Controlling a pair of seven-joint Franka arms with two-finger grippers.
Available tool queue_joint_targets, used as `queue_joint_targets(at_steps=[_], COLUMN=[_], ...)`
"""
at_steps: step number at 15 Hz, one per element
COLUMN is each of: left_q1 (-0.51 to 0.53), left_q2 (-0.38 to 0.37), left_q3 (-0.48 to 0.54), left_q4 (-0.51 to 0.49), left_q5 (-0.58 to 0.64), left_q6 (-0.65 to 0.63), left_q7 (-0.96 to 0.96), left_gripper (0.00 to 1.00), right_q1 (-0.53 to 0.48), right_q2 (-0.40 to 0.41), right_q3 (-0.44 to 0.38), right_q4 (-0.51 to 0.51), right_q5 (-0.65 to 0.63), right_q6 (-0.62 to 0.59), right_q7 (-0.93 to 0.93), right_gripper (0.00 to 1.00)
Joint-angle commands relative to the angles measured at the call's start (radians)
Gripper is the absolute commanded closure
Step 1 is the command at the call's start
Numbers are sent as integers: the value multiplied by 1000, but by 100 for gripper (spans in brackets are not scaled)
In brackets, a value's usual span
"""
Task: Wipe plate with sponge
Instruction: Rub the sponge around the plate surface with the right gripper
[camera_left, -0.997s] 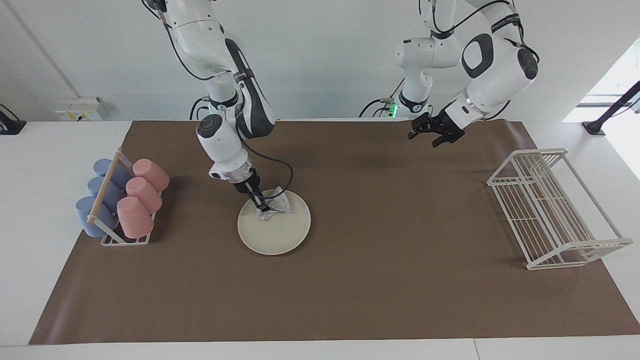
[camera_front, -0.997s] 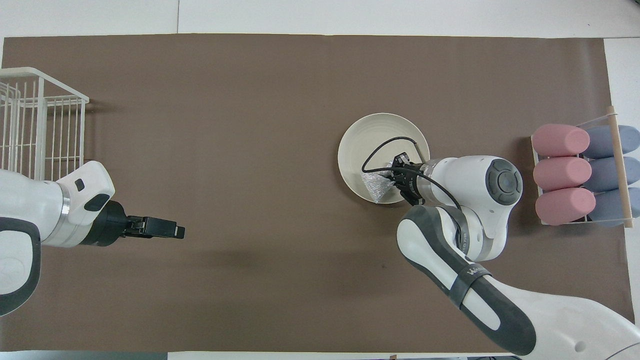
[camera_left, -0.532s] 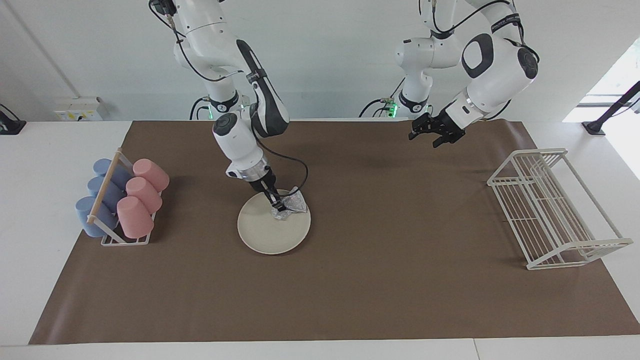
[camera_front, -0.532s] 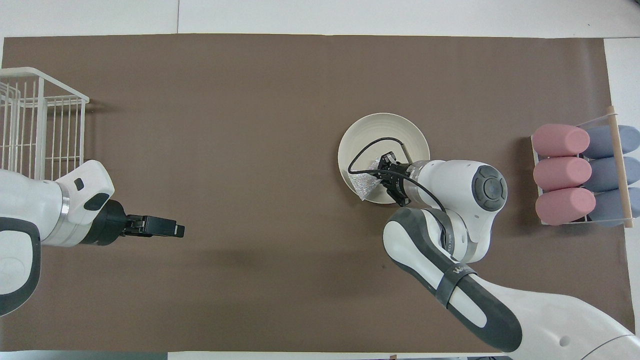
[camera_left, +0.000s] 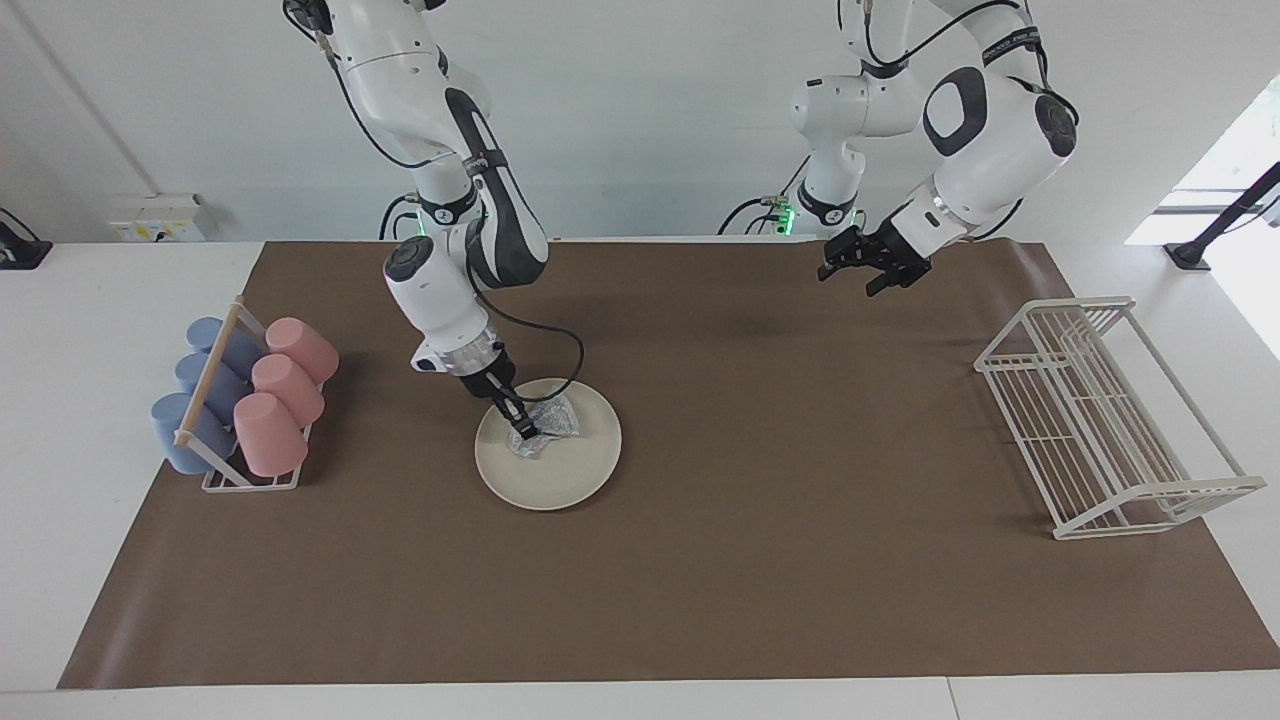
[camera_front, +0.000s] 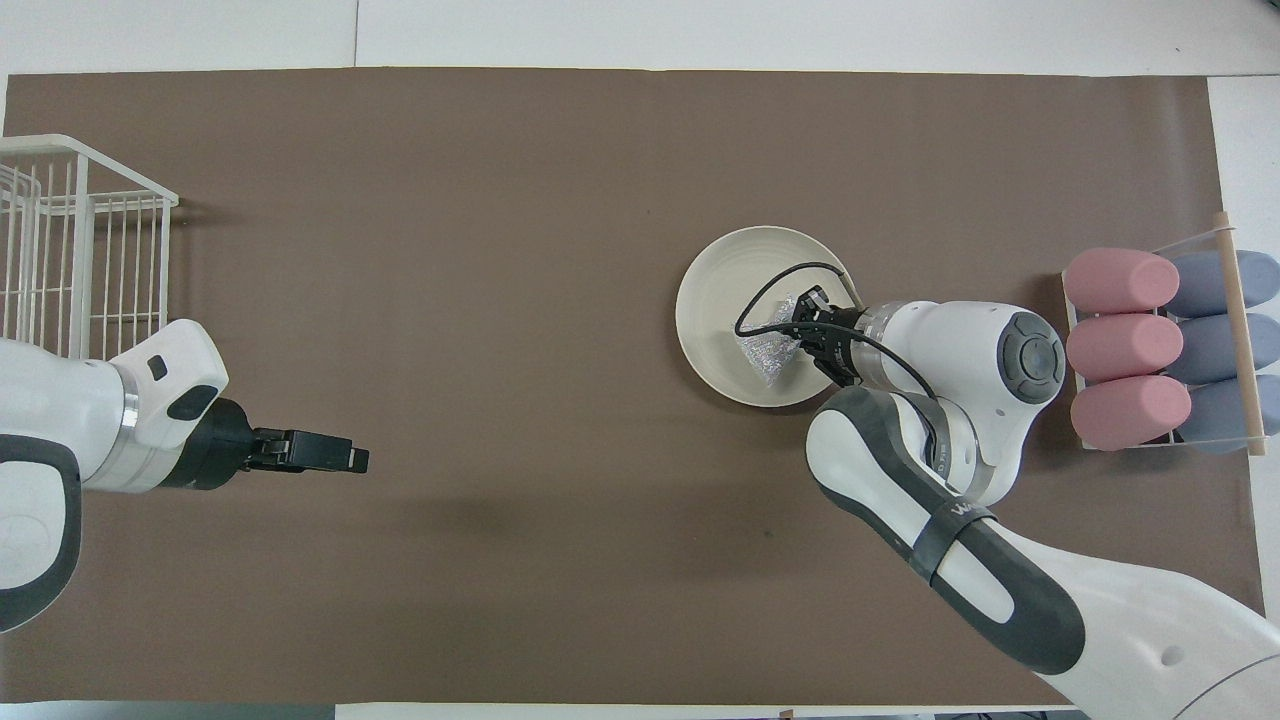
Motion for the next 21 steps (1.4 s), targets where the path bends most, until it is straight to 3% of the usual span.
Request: queue_joint_targets(at_steps=[1,7,9,13,17,21], left_q1=[8,8,8,8,8,8], left_q2=[11,11,11,11,11,11], left_q3=[-8,-8,-8,-6,-6,-8], left_q4=[17,17,17,17,17,17], left_q5=[23,23,24,24,24,47], left_q6=[3,3,3,3,3,8], left_q7=[-16,-16,-16,-16,-16,-16], left_gripper=[0,0,0,0,0,0], right_q1=[-55,-45,-33,87,104,106], right_q2=[54,66,66,58,57,-15], right_q3=[-2,1,7,7,2,-6], right_q4=[14,21,17,9,11,23], right_q5=[-27,-30,-30,-29,-29,-32], right_q6=[15,15,15,13,4,-106], right_q7=[-108,-94,-18,237,248,254], right_gripper=[100,100,100,100,100,100])
